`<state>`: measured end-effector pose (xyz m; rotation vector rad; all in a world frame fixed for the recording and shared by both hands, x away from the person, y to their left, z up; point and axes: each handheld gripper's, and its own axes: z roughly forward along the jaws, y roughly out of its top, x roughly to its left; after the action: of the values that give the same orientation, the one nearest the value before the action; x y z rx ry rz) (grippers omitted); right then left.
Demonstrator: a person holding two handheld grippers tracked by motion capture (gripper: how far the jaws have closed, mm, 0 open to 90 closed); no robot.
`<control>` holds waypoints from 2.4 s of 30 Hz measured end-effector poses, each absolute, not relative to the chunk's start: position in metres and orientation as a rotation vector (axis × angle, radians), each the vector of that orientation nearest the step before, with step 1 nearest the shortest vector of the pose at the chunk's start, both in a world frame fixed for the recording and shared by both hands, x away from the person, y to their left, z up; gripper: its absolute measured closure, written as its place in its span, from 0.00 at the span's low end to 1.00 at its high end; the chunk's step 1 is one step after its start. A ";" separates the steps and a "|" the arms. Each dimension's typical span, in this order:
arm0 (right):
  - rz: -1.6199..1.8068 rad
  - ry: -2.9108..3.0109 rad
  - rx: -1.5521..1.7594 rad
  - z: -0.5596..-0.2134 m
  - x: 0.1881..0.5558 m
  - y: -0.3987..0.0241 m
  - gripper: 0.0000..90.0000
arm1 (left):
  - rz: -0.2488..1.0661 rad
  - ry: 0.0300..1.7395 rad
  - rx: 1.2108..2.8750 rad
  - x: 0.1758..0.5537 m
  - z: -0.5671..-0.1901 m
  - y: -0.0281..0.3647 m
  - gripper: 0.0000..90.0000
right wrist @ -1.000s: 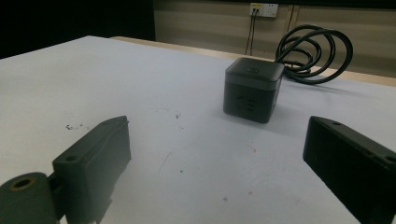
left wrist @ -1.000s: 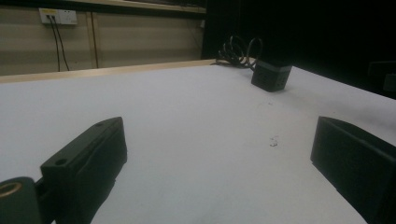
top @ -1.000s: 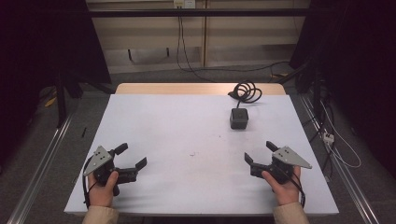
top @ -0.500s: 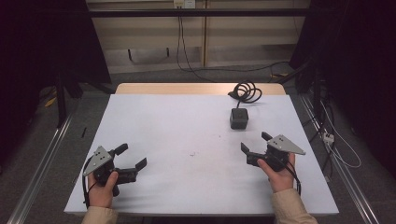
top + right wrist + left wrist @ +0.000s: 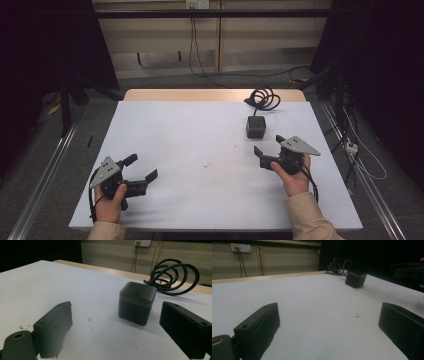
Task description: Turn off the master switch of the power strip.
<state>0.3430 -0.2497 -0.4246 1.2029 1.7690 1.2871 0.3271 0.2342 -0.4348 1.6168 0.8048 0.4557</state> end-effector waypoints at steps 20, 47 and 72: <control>1.276 1.766 1.236 -0.421 0.369 -0.243 0.15 | 0.455 0.800 1.608 0.327 -0.434 0.236 0.04; 1.220 1.777 1.231 -0.422 0.390 -0.241 0.18 | 0.451 0.803 1.610 0.328 -0.434 0.237 0.04; 1.211 1.778 1.259 -0.419 0.406 -0.245 0.22 | 0.454 0.807 1.610 0.329 -0.434 0.238 0.04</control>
<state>0.4063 -0.2454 -0.4195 1.2589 1.7781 1.2105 0.3289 0.2382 -0.4343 1.6098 0.8066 0.4536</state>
